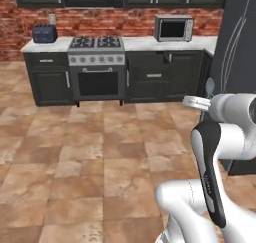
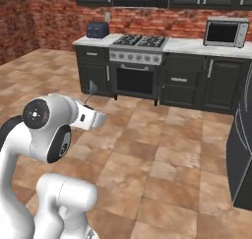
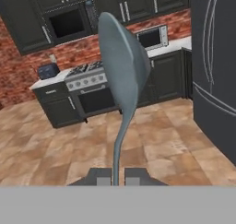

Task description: Pick up the metallic utensils from the counter and place them in the open drawer. Make sure not to pick up any wooden utensils.

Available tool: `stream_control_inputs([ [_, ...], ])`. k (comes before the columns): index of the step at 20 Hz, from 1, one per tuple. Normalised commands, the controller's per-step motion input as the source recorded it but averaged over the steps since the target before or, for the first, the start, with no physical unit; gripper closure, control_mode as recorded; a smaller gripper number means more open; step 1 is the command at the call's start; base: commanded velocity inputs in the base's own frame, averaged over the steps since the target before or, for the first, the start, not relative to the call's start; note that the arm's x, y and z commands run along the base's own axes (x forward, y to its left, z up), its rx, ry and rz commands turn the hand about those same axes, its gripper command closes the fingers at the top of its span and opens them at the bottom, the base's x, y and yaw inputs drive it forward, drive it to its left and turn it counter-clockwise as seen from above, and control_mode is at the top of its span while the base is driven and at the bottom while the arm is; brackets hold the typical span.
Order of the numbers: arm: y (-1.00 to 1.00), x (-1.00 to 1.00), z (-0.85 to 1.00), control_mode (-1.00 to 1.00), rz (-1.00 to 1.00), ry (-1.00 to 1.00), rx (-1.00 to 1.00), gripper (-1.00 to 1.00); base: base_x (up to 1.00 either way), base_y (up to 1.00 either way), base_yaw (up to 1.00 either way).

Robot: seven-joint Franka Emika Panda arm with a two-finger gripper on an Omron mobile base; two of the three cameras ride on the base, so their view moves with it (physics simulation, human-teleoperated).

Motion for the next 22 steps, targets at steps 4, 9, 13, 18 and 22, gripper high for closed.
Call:
stream_control_inputs([
  [4,0.00,0.00,0.00,1.00,0.00,0.00,0.00,1.00,1.00,0.16,-0.01],
  [9,0.00,0.00,0.00,1.00,0.00,0.00,0.00,1.00,1.00,0.33,-0.04],
  [13,0.00,0.00,0.00,1.00,0.00,0.00,0.00,1.00,1.00,0.53,-0.10],
  [18,0.00,0.00,0.00,1.00,0.00,0.00,0.00,1.00,1.00,0.48,-0.25],
  [22,0.00,0.00,0.00,1.00,0.00,0.00,0.00,1.00,1.00,0.60,-0.37],
])
